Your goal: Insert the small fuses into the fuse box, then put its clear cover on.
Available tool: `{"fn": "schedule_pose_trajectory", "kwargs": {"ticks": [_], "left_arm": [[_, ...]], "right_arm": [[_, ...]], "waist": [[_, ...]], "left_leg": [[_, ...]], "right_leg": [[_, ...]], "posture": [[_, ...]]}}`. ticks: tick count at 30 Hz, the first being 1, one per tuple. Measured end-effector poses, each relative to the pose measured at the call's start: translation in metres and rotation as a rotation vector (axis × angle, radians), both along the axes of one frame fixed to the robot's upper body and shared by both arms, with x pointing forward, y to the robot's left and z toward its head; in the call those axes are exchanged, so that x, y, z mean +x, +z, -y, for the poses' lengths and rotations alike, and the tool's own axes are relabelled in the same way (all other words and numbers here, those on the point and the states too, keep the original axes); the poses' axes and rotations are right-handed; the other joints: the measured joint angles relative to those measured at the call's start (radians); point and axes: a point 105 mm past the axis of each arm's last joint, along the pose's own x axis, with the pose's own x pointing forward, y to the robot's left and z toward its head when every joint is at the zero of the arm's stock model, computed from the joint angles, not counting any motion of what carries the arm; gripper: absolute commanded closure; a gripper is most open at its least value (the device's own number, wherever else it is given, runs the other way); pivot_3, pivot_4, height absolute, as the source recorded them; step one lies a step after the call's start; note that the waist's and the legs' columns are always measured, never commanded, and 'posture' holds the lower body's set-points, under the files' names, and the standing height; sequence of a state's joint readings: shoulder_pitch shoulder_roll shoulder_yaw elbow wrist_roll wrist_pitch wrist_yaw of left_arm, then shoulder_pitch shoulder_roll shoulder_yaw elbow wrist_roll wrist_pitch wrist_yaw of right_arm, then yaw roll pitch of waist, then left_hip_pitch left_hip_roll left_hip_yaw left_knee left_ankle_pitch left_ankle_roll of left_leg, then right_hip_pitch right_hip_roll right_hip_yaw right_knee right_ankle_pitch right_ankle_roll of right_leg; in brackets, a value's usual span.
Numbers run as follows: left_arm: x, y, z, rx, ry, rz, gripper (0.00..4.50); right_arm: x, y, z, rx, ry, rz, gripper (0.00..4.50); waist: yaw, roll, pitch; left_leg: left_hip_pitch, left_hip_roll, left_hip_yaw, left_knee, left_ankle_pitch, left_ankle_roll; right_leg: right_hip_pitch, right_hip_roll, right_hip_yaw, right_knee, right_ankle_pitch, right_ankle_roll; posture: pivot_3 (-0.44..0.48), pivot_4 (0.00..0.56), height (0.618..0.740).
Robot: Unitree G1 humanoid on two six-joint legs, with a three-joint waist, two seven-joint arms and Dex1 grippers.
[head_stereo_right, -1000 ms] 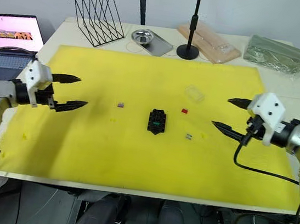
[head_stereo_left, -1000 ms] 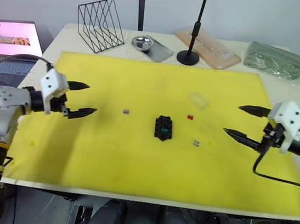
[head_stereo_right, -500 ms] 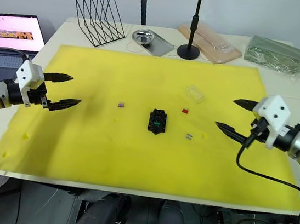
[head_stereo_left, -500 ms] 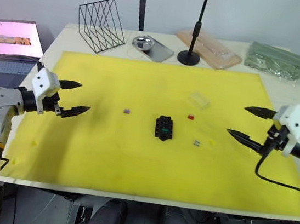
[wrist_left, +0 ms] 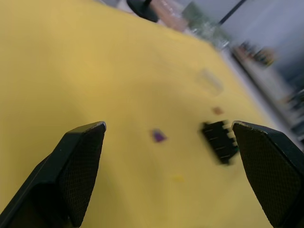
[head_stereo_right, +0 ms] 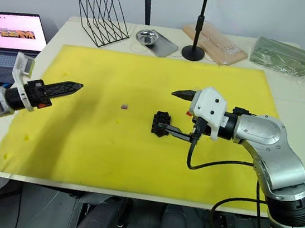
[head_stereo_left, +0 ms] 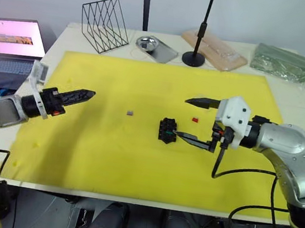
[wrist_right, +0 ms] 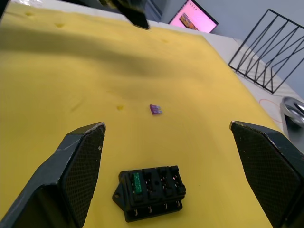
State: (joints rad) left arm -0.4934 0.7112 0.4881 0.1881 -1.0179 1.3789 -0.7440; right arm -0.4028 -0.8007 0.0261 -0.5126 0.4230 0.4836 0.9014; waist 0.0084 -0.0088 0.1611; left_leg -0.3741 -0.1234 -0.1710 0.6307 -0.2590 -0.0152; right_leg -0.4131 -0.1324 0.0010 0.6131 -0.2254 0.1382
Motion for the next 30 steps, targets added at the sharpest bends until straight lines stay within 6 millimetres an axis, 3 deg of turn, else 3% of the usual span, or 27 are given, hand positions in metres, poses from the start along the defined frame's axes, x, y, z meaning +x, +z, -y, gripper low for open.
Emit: {"fn": "schedule_pose_trajectory", "kwargs": {"ticks": [2,8,16,30], "left_arm": [[-0.001,-0.010,0.010,-0.121,-0.011,-0.111,0.00],[0.003,-0.043,0.034,-0.216,0.005,-0.287,0.00],[0.020,-0.056,0.066,-0.276,0.024,-0.366,0.00],[0.041,-0.060,0.079,-0.317,0.072,-0.411,0.00]], "right_arm": [[0.002,0.001,0.000,0.003,-0.007,0.009,0.02],[0.006,-0.007,-0.004,0.005,-0.012,-0.007,0.02],[0.010,-0.009,-0.004,-0.005,-0.033,-0.007,0.02],[0.005,-0.016,0.000,0.000,-0.075,-0.051,0.02]], "waist": [[0.002,0.000,0.000],[0.003,-0.001,0.000],[0.005,-0.001,0.000],[0.010,-0.001,-0.001]], "left_leg": [[0.000,0.000,0.000,0.000,0.000,-0.001],[0.000,0.000,0.000,0.000,0.004,-0.008],[0.000,0.000,0.001,0.000,0.004,-0.008],[0.001,-0.001,0.001,0.001,0.004,-0.007]], "right_leg": [[0.001,0.000,0.000,0.000,0.000,0.000],[0.000,0.000,0.000,0.000,0.000,-0.001],[0.000,-0.001,0.001,-0.001,0.000,0.000],[0.002,-0.001,0.000,-0.001,0.000,0.000]], "posture": [[0.000,0.150,0.740],[0.000,0.150,0.740],[0.000,0.150,0.740],[0.000,0.150,0.740]]}}
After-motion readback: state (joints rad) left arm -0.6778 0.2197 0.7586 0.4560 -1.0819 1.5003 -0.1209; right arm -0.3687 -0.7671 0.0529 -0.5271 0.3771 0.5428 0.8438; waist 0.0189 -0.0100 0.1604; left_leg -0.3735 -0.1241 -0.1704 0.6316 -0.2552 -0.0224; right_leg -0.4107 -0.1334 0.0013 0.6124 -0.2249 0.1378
